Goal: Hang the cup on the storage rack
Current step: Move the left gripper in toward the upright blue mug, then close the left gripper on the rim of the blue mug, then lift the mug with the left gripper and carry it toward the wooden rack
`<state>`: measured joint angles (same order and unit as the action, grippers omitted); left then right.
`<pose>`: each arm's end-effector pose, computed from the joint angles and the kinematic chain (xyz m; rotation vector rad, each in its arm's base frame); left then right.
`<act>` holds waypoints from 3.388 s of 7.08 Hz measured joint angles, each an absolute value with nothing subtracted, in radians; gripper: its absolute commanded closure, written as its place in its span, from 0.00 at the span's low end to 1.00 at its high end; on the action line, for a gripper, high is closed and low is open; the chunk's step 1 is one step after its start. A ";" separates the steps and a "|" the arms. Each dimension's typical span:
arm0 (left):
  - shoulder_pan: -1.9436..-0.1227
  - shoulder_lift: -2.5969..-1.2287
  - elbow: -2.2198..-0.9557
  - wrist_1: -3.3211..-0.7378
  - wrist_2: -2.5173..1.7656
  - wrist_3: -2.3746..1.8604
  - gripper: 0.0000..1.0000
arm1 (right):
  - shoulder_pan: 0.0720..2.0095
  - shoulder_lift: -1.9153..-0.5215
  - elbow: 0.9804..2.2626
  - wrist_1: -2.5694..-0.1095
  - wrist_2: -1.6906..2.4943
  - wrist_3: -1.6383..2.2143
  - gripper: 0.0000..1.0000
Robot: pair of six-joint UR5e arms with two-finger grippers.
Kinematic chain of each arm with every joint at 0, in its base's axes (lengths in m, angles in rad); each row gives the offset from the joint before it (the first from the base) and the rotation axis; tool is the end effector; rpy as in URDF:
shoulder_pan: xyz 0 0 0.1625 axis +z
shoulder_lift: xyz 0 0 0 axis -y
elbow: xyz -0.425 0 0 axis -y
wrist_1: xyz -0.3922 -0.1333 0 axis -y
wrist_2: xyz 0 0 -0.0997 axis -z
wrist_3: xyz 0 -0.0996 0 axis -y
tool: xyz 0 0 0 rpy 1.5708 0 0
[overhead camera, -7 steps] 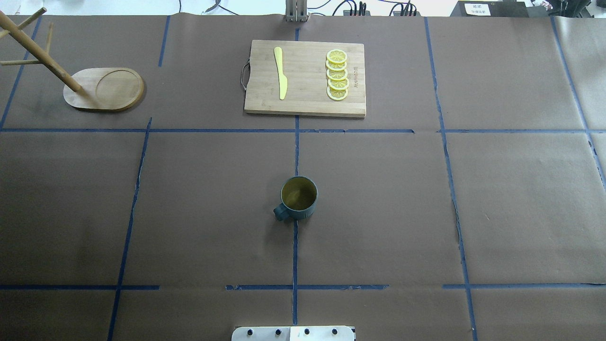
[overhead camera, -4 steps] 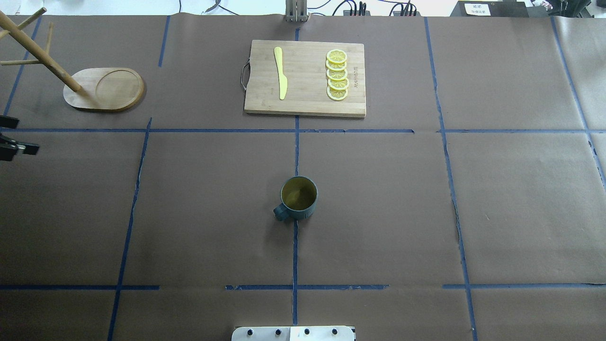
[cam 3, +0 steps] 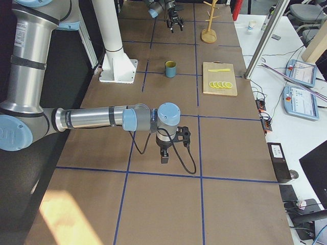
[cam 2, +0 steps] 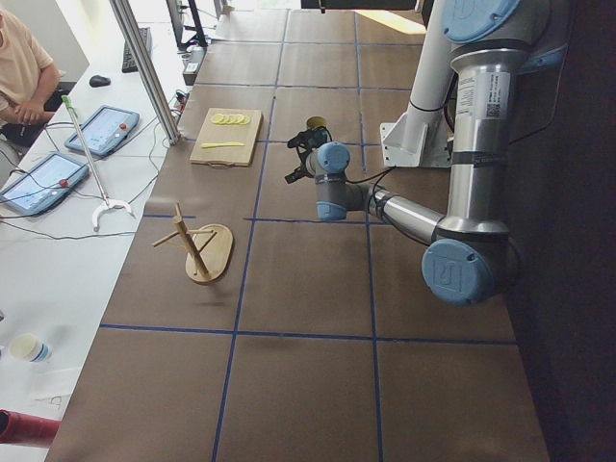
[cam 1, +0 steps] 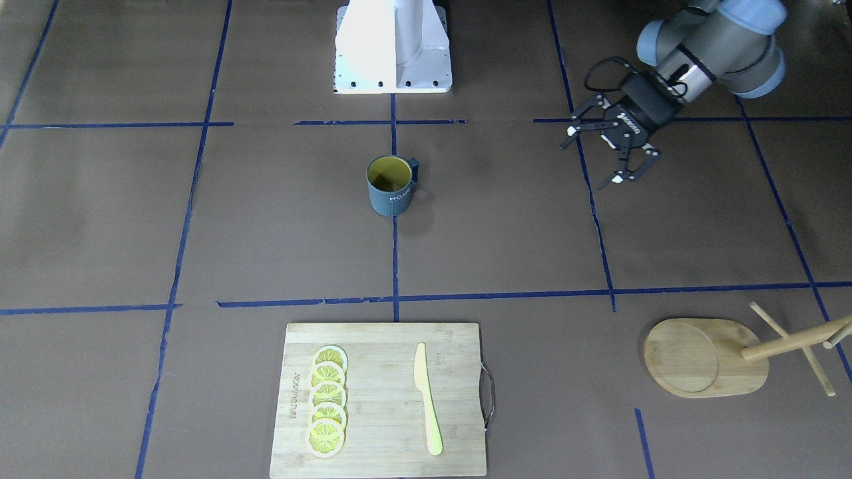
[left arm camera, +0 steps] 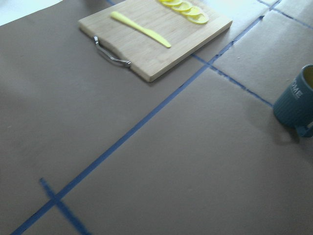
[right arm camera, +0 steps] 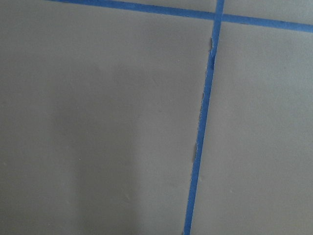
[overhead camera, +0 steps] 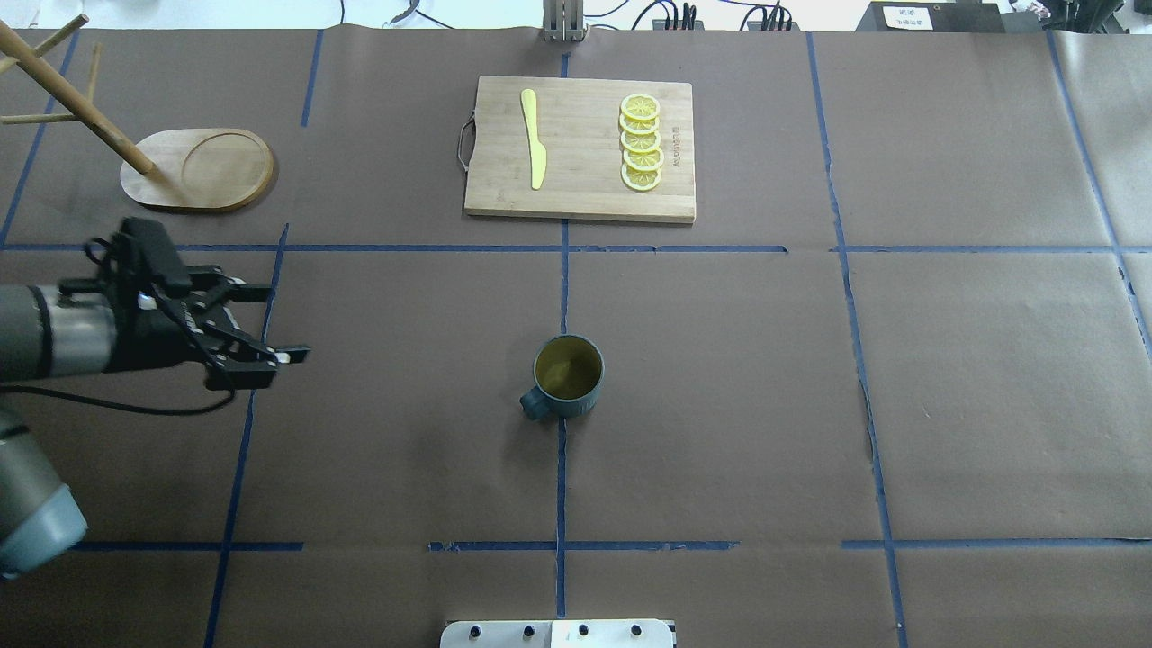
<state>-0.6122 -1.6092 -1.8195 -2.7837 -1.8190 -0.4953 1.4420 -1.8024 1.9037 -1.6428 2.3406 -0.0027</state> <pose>0.3432 -0.3740 0.3835 0.9967 1.1578 0.5570 0.0128 -0.3993 0.6051 -0.0207 -0.7706 -0.1362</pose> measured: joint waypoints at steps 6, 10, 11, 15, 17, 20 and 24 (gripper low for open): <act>-0.208 -1.951 -1.598 -2.787 -1.275 -0.491 0.01 | 1.442 -1.799 1.902 -1.643 2.339 -0.003 0.00; -0.214 -2.034 -1.490 -2.792 -1.226 -0.493 0.14 | 1.442 -1.799 1.900 -1.643 2.339 -0.004 0.00; -0.214 -2.043 -1.474 -2.792 -1.224 -0.493 0.59 | 1.442 -1.799 1.899 -1.643 2.339 -0.005 0.00; -0.213 -2.048 -1.461 -2.786 -1.220 -0.493 0.99 | 1.442 -1.799 1.898 -1.643 2.339 -0.005 0.00; -0.214 -2.048 -1.463 -2.790 -1.219 -0.492 1.00 | 1.442 -1.799 1.898 -1.643 2.339 -0.004 0.00; -0.220 -2.053 -1.528 -2.806 -1.219 -0.563 1.00 | 1.442 -1.799 1.896 -1.643 2.339 -0.004 0.00; -0.299 -2.051 -1.653 -2.863 -1.220 -1.175 1.00 | 1.442 -1.798 1.899 -1.641 2.339 -0.007 0.00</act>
<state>-0.2993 -2.0515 -1.6534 -2.8628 -1.2203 -1.1753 1.4419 -1.7981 1.8994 -1.6414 2.3393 -0.0070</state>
